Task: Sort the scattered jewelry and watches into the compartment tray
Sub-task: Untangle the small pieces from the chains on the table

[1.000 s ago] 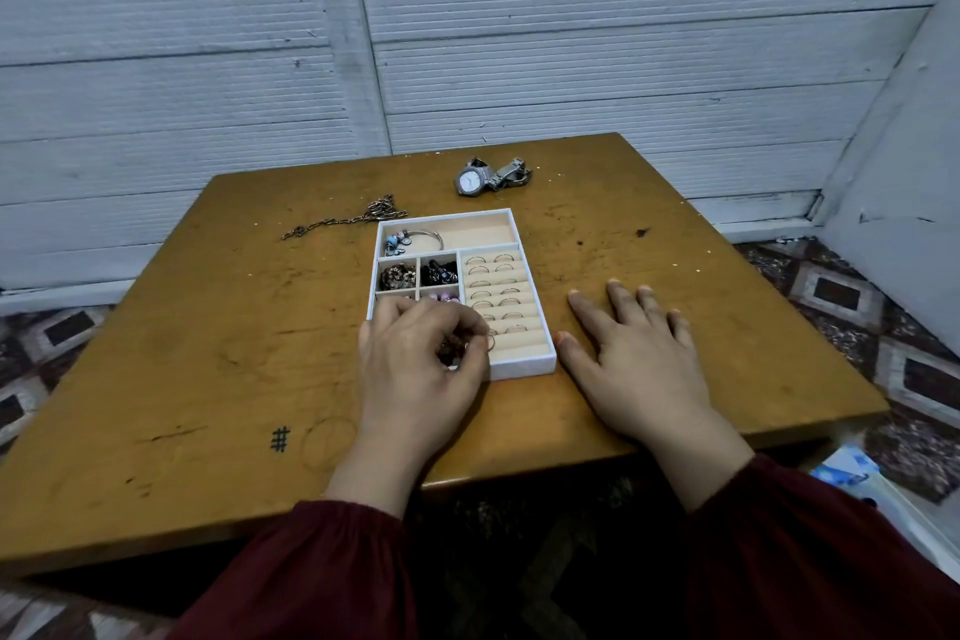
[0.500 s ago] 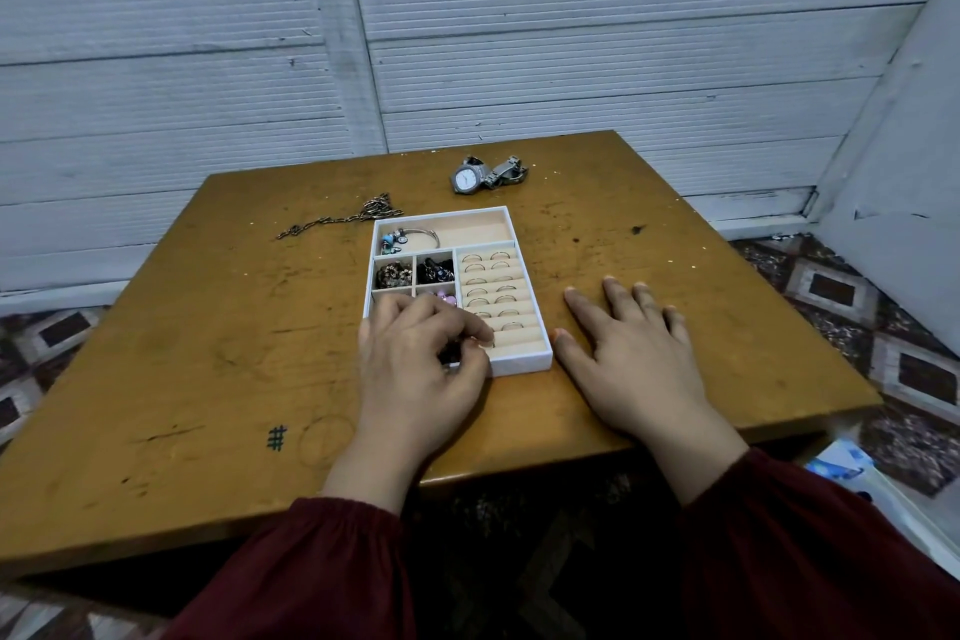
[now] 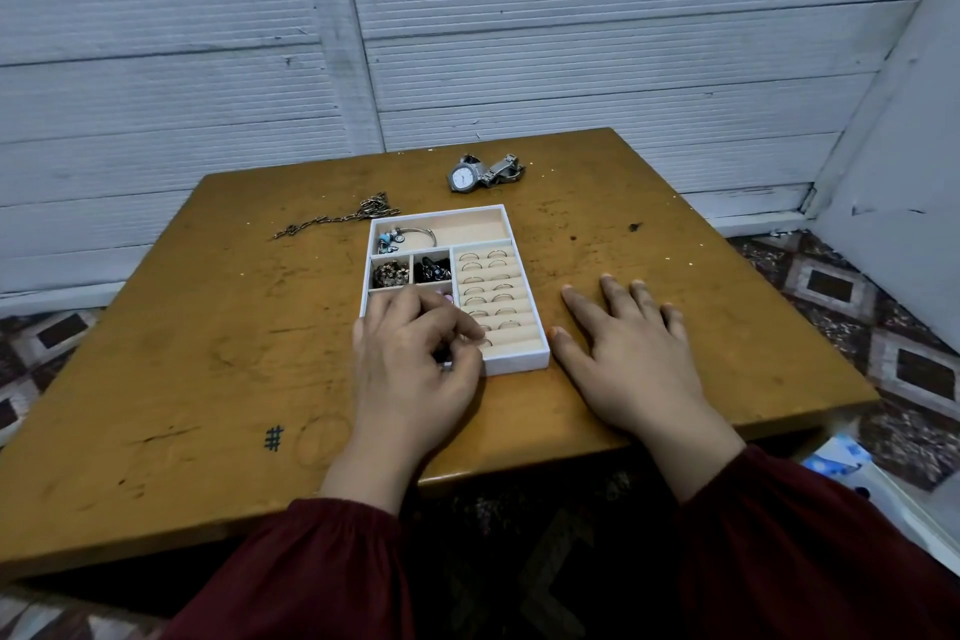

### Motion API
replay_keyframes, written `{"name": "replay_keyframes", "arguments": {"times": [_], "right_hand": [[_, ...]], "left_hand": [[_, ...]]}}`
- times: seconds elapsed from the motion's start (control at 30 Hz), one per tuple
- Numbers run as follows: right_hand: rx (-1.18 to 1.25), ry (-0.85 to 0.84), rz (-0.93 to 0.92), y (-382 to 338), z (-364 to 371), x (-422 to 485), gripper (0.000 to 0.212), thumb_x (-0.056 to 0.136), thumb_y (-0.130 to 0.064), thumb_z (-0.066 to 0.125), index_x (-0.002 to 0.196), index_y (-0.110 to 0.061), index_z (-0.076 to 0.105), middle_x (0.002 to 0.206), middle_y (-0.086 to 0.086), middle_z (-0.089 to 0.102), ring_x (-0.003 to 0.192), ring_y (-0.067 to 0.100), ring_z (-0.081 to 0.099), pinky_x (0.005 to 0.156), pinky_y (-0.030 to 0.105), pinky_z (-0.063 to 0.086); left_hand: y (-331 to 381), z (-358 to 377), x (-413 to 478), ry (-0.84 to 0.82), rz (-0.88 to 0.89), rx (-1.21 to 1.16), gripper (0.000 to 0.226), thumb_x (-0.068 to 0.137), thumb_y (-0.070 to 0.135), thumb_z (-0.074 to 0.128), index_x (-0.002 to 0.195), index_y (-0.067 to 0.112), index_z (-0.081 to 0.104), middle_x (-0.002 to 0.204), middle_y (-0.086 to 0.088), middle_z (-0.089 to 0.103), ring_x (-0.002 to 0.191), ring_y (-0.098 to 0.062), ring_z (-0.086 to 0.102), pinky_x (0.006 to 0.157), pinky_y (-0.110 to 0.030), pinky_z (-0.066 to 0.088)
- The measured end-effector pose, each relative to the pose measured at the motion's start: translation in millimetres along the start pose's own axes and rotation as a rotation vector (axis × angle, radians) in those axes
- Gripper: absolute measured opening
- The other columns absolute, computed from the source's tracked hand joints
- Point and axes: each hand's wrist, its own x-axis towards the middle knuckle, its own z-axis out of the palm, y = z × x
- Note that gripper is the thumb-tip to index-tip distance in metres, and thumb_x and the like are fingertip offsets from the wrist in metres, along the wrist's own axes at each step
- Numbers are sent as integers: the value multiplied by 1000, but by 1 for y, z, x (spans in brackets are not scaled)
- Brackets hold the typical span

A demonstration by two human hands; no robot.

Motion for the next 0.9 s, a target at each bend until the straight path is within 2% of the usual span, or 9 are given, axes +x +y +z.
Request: {"name": "replay_keyframes", "arguments": {"times": [0.4, 0.73, 0.9], "right_hand": [[-2, -1, -4, 1, -1, -1, 58, 93, -61, 25, 148, -42, 20, 160, 1, 11, 147, 25, 4, 117, 47, 5], [13, 11, -3, 0, 0, -1, 58, 93, -61, 26, 147, -42, 22, 160, 1, 12, 147, 26, 5, 117, 47, 5], [46, 22, 3, 0, -1, -2, 57, 93, -61, 28, 146, -42, 26, 159, 1, 15, 147, 25, 6, 117, 46, 4]], "left_hand": [[0, 0, 0, 6, 4, -30, 25, 71, 30, 46, 73, 29, 70, 84, 19, 51, 93, -11, 45, 71, -23, 20], [0, 0, 0, 89, 3, -136, 22, 73, 21, 47, 71, 20, 69, 81, 9, 59, 85, -17, 50, 75, -37, 41], [2, 2, 1, 133, 25, -128, 20, 74, 19, 48, 71, 21, 68, 79, 10, 58, 83, -18, 50, 73, -38, 40]]}}
